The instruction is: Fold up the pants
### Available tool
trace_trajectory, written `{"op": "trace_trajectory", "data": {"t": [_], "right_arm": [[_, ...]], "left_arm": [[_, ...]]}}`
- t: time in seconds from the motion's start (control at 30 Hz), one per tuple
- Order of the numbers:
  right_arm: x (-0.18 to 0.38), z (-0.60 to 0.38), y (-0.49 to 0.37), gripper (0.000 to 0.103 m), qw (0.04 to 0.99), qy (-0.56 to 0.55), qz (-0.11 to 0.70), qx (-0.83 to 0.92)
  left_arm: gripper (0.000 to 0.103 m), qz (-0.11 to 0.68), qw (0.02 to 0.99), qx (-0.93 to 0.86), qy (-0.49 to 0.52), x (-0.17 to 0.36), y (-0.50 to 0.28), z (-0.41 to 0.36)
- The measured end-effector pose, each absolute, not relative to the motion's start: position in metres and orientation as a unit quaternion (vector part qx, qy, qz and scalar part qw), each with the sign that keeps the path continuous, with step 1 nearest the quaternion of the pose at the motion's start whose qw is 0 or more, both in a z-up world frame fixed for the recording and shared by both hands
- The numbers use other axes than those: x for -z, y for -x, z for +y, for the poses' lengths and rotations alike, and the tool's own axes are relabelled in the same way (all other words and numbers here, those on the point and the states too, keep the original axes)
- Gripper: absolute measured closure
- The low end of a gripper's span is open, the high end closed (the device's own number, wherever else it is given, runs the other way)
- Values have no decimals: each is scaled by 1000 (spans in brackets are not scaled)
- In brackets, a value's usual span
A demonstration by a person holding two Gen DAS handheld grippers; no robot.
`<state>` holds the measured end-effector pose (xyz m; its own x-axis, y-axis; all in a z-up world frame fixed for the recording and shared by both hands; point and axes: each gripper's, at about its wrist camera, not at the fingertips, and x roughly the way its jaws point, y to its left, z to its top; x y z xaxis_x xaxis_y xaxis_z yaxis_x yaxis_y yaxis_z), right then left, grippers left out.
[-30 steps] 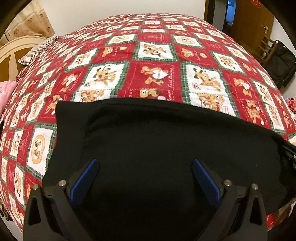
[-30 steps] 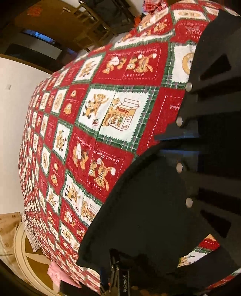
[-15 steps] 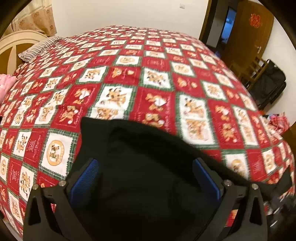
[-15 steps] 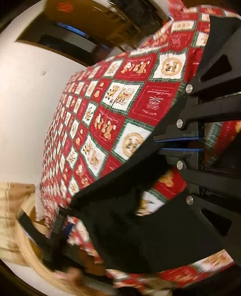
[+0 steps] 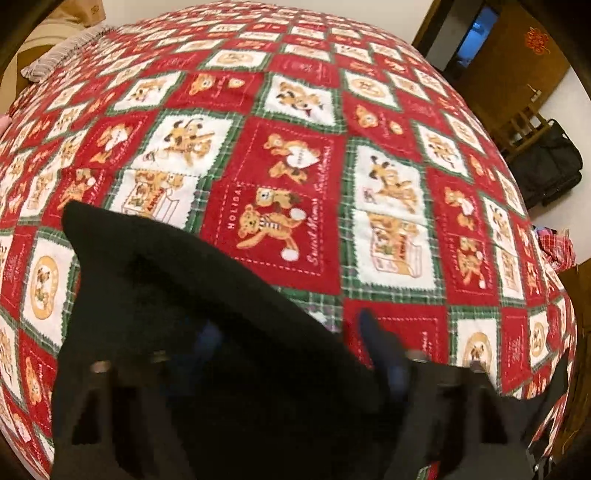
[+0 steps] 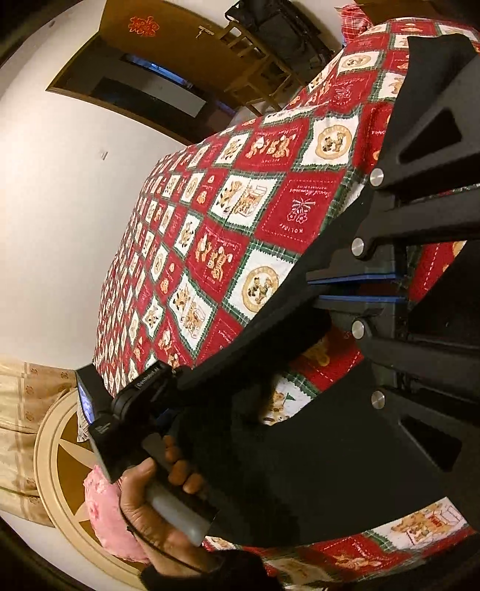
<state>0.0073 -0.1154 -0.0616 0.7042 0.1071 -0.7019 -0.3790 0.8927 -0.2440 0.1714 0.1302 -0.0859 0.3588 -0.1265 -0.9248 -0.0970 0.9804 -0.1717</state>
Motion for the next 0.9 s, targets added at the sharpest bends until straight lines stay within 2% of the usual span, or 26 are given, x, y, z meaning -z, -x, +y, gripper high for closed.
{"op": "trace_trajectory", "data": {"t": [0.1,0.13,0.17,0.23,0.57,0.77,0.9], "right_arm": [[50,-117,-5,100,908,173,356,-136],[45,-118,-3,100,910,167,354,-138],[41,-118,-1,100,911,166,351,-139],[29,-116,9,100,913,171,342,-144],[9,-94,86,100,905,188,331,-189],[40,-82,116,100,886,200,362,-209],[62,-79,126,100,872,209,384,-221]], "left_arm": [[61,545,828,7,131,81,-166,144],[74,538,831,10,143,79,-163,149],[83,526,835,21,162,75,-157,157],[87,509,840,37,185,67,-147,167],[90,408,894,75,170,5,-49,193],[90,380,912,57,145,8,-3,204],[90,382,914,40,129,29,22,203]]}}
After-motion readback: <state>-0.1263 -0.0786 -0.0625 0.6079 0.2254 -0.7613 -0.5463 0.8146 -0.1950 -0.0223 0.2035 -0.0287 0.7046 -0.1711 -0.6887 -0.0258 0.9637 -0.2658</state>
